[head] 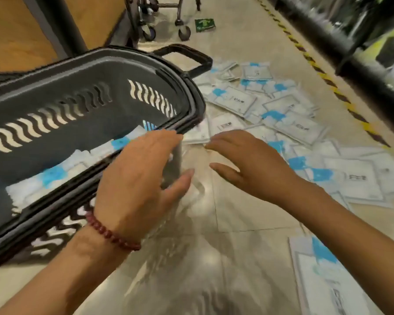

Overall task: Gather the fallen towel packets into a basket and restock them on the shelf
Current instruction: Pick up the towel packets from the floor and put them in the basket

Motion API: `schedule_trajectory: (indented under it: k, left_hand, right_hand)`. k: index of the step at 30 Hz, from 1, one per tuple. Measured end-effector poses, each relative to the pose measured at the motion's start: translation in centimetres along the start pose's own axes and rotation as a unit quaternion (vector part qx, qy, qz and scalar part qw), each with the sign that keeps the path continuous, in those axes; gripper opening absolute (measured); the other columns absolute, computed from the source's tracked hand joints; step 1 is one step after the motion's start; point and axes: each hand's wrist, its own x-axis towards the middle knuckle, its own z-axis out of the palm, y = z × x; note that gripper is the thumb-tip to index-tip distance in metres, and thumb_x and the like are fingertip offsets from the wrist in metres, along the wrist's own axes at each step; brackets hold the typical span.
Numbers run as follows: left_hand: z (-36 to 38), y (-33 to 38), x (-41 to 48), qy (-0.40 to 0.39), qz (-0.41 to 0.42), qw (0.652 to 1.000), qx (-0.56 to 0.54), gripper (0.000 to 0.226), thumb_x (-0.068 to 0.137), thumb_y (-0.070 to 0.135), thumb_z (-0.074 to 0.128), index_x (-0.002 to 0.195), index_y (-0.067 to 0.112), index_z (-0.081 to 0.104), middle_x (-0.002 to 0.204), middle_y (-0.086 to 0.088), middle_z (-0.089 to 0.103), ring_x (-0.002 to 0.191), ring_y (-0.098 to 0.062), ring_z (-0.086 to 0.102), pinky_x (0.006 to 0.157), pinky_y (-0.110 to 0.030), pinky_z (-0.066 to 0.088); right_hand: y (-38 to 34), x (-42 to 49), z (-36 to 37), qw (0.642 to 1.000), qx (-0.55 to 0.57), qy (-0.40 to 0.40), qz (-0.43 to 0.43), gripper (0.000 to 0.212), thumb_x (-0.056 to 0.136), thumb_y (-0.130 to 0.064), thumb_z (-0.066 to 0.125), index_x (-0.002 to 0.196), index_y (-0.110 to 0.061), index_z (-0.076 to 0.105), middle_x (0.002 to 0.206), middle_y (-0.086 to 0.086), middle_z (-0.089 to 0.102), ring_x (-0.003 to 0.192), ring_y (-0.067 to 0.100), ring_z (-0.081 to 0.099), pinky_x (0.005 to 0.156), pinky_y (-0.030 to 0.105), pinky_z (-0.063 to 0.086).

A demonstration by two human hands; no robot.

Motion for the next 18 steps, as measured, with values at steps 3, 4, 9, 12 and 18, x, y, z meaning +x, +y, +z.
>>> schedule_trajectory:
  k: [3,4,9,12,18]
  left_hand:
    - [5.7,3.4,0.0,-0.121,0.003,0.989,-0.086,0.051,0.084,0.049,0.055,0.125,0.017,0.057,0.114,-0.001,0.064,0.100,-0.016,0.058,0.083,-0.024,0.043]
    - [8.0,4.5,-0.6,-0.212,-0.012,0.973,-0.095,0.054,0.086,0.053,0.052,0.131,0.023,0.051,0.123,0.004,0.060,0.108,-0.015,0.057,0.089,-0.025,0.042]
    - [19.7,8.7,-4.8,-0.522,0.019,0.846,-0.105,0.056,0.085,0.060,0.050,0.133,0.033,0.042,0.130,0.013,0.053,0.111,-0.006,0.053,0.090,-0.021,0.043]
    - [25.2,11.3,-6.7,-0.598,-0.001,0.794,-0.113,0.049,0.084,0.055,0.055,0.125,0.030,0.049,0.122,0.009,0.058,0.100,-0.007,0.055,0.082,-0.019,0.042]
    - [32.4,15.2,-9.4,-0.651,-0.031,0.755,-0.074,0.048,0.086,0.049,0.058,0.124,0.020,0.051,0.124,0.001,0.057,0.106,-0.014,0.055,0.087,-0.023,0.042]
  right_hand:
    - [4.7,-8.0,2.6,0.980,0.034,-0.054,0.188,0.038,0.094,-0.039,0.050,0.129,-0.024,0.053,0.130,-0.004,0.053,0.120,0.016,0.047,0.095,0.030,0.038]
    - [5.9,-11.1,3.7,0.964,0.048,-0.077,0.251,0.037,0.094,-0.037,0.050,0.129,-0.023,0.053,0.131,-0.004,0.053,0.121,0.015,0.047,0.096,0.028,0.036]
    - [9.1,-27.1,9.4,0.820,0.131,-0.144,0.538,0.039,0.092,-0.031,0.056,0.129,-0.018,0.052,0.131,0.003,0.055,0.115,0.018,0.053,0.088,0.024,0.039]
    - [8.7,-34.6,12.8,0.713,0.172,-0.138,0.665,0.052,0.089,-0.034,0.062,0.134,-0.014,0.047,0.134,0.006,0.053,0.118,0.022,0.053,0.089,0.026,0.039]
    - [10.1,-40.0,17.3,0.661,0.145,-0.102,0.729,0.048,0.078,-0.044,0.071,0.097,-0.009,0.044,0.100,0.010,0.049,0.090,0.023,0.048,0.064,0.030,0.031]
